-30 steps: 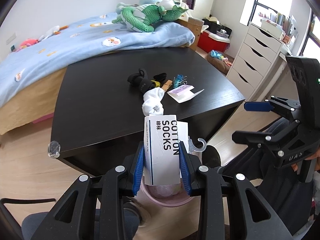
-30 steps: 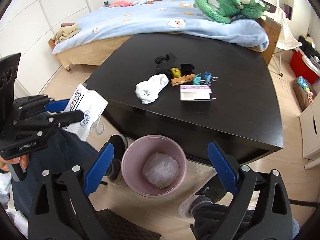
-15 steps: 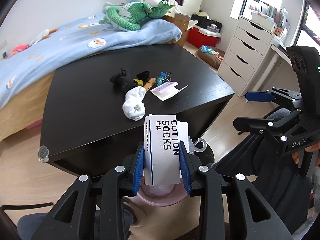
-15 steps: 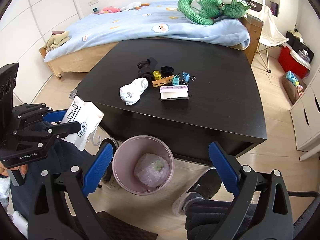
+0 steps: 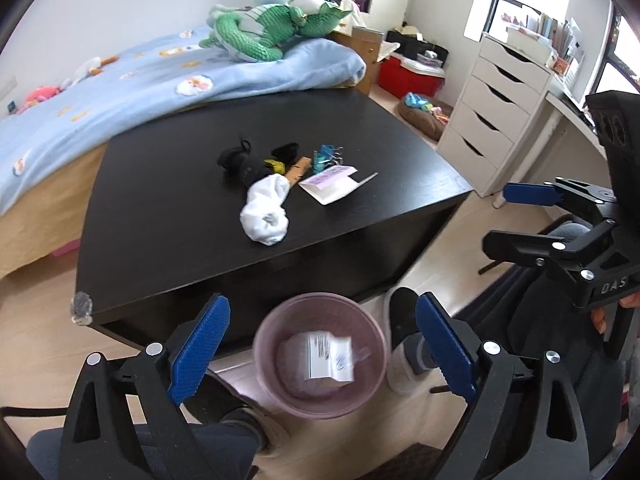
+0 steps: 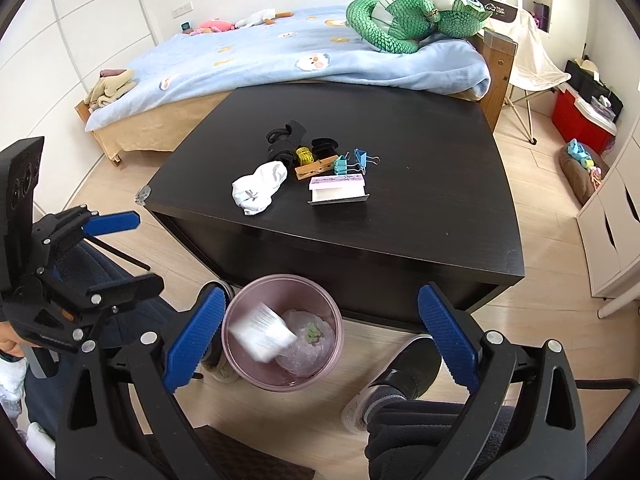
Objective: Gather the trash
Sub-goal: 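Lower the COTTON SOCKS package over the pink bin and open the left gripper, then reach the right gripper to the pink card with white paper and grasp it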
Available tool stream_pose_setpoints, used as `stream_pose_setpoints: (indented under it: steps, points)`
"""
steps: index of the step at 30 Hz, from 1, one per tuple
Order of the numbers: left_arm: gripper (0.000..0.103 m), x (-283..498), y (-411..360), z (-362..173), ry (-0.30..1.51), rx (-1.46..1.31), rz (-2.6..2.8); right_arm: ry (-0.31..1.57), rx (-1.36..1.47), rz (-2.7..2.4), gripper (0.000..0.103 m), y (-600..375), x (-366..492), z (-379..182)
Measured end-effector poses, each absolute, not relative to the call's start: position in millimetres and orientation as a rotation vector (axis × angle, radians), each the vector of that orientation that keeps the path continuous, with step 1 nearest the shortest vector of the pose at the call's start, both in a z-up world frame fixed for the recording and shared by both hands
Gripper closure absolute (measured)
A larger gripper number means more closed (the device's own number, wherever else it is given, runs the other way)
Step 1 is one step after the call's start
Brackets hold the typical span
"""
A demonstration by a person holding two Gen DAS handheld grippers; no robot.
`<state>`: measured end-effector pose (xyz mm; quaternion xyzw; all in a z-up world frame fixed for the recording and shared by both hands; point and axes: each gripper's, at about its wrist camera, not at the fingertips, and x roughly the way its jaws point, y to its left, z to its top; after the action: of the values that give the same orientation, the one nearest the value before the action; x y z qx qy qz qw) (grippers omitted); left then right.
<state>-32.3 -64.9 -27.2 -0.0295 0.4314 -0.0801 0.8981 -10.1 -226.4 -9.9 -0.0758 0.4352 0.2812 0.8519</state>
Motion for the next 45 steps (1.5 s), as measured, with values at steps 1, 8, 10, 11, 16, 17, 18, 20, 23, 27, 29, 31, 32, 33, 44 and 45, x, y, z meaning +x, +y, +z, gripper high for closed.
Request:
stream_pose_setpoints:
  steps: [1, 8, 10, 11, 16, 17, 18, 20, 23, 27, 29, 31, 32, 33, 44, 45]
  points:
    - [0.008, -31.3, -63.1, -28.0, 0.896, -0.059, -0.153, 0.916, -0.161, 0.592, 0.007, -226.1, -10.2, -10.1]
    - [0.008, -30.8, -51.3, -30.2, 0.908, -0.075, -0.107, 0.917, -0.166, 0.592, 0.006, -223.8, -9.3, -10.7]
    - [0.008, -30.4, -49.2, -29.8, 0.906, -0.083, -0.101, 0.918, -0.168, 0.593, 0.005, -222.2, -9.5, -11.2]
    - [0.008, -30.2, -48.1, -29.6, 0.905, -0.088, -0.101, 0.918, -0.170, 0.594, 0.005, -221.3, -9.5, -11.5]
    - [0.008, -29.0, -44.8, -30.5, 0.904, -0.098, -0.098, 0.920, -0.172, 0.594, 0.005, -218.6, -8.3, -12.3]
    - [0.008, -28.7, -44.6, -30.7, 0.904, -0.098, -0.097, 0.920, -0.172, 0.594, 0.005, -217.5, -7.5, -12.5]
    - [0.008, -28.2, -44.1, -30.9, 0.904, -0.100, -0.097, 0.921, -0.172, 0.594, 0.005, -216.5, -6.4, -12.7]
    - [0.008, -27.0, -43.3, -31.2, 0.904, -0.103, -0.095, 0.921, -0.175, 0.594, 0.005, -213.9, -3.4, -13.5]
    - [0.008, -24.5, -41.8, -30.5, 0.899, -0.103, -0.092, 0.924, -0.186, 0.595, 0.005, -208.1, 4.0, -14.2]
    - [0.008, -18.6, -38.4, -28.3, 0.888, -0.107, -0.090, 0.925, -0.200, 0.592, 0.005, -199.5, 17.4, -14.0]
    - [0.008, -14.8, -36.9, -27.3, 0.885, -0.106, -0.090, 0.927, -0.203, 0.589, 0.005, -196.3, 25.2, -14.4]
    - [0.008, -10.2, -35.0, -26.3, 0.880, -0.105, -0.089, 0.934, -0.209, 0.585, 0.005, -192.4, 33.6, -16.3]
    - [0.008, -8.3, -34.1, -25.9, 0.878, -0.105, -0.089, 0.937, -0.216, 0.583, 0.005, -189.6, 38.9, -18.1]
    - [0.008, -5.9, -33.1, -25.6, 0.877, -0.103, -0.088, 0.942, -0.220, 0.582, 0.005, -187.7, 42.3, -19.9]
    - [0.008, 18.1, -25.9, -39.4, 0.893, -0.092, -0.076, 1.024, -0.290, 0.569, 0.005, -158.3, 92.1, -53.1]
    - [0.008, 19.5, -25.4, -42.3, 0.898, -0.093, -0.076, 1.031, -0.293, 0.570, 0.005, -156.1, 95.6, -56.2]
